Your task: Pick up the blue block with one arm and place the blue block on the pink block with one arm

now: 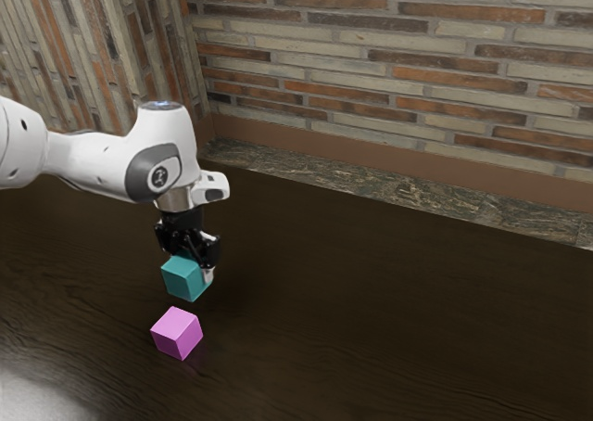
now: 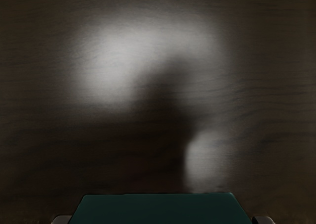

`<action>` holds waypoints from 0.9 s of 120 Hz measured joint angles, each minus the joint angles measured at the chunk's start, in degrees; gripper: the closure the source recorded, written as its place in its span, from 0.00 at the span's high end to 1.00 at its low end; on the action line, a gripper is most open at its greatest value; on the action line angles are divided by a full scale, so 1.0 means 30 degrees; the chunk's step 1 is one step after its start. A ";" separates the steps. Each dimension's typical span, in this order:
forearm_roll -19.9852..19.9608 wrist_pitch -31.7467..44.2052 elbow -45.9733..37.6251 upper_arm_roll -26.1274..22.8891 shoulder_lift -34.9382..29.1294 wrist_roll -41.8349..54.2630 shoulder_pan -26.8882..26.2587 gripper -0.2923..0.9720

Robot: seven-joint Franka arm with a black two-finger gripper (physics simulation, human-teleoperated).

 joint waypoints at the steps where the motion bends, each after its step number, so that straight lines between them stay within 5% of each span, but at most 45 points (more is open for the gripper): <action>1: 0.0002 0.0006 -0.0069 0.0002 -0.0044 -0.0030 -0.0016 0.51; 108: 0.0591 0.1383 -0.4275 -0.0516 -0.2942 -0.1928 0.0014 0.51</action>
